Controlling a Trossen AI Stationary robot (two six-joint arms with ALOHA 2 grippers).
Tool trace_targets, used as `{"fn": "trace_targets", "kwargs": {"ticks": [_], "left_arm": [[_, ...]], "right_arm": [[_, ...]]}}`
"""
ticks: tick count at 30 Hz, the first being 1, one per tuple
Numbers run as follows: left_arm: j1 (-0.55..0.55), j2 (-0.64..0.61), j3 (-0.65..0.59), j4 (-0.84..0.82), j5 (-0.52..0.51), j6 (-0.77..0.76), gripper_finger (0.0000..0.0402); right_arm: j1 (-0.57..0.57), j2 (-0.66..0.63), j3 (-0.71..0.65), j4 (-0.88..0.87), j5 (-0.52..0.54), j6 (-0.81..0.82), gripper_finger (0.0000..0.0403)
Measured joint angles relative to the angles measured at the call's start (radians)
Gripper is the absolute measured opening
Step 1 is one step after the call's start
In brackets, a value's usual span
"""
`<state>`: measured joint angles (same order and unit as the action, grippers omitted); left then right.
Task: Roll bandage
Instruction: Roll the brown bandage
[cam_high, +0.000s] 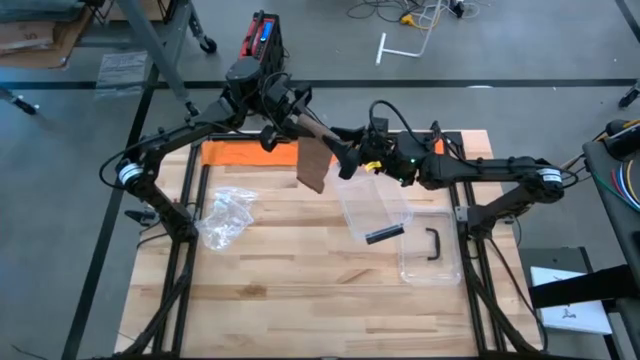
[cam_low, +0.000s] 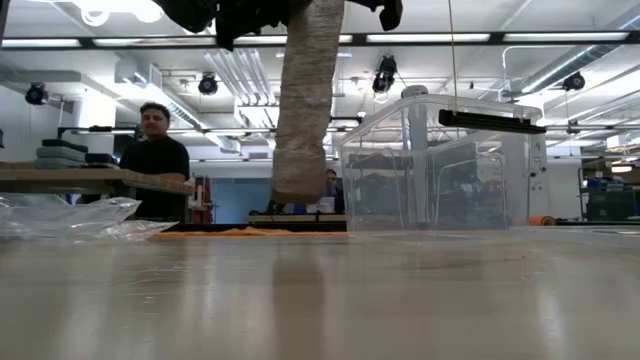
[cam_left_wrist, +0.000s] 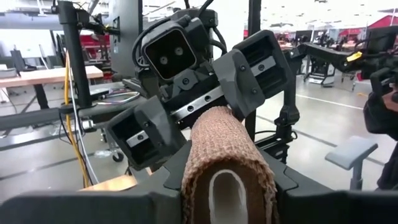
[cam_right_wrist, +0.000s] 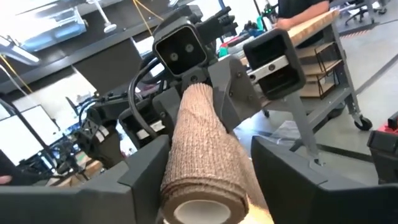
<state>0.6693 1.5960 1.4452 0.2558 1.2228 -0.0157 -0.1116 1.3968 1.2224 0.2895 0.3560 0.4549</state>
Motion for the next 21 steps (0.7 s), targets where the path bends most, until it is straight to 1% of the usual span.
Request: {"fn": "trace_targets", "kwargs": {"ticks": [6,9,13,17,21], "left_arm": [[0.0,0.0,0.0,0.004,-0.002,0.008,0.0115],[0.0,0.0,0.0,0.006,-0.002,-0.001,0.0122],[0.0,0.0,0.0,0.006,-0.002,-0.051,0.013],[0.0,0.0,0.0,-0.012,-0.002,-0.082,0.0142],[0.0,-0.001,0.0,-0.03,-0.002,-0.14,0.016]], "right_arm": [[0.0,0.0,0.0,-0.02,-0.008,-0.017,0.0179],[0.0,0.0,0.0,-0.022,-0.009,-0.075,0.0159],[0.0,0.0,0.0,-0.023,-0.009,-0.124,0.0138],[0.0,-0.005,-0.001,-0.031,-0.008,-0.18,0.0123],[0.0,-0.01,-0.002,-0.035,-0.008,-0.24,0.0119]]}}
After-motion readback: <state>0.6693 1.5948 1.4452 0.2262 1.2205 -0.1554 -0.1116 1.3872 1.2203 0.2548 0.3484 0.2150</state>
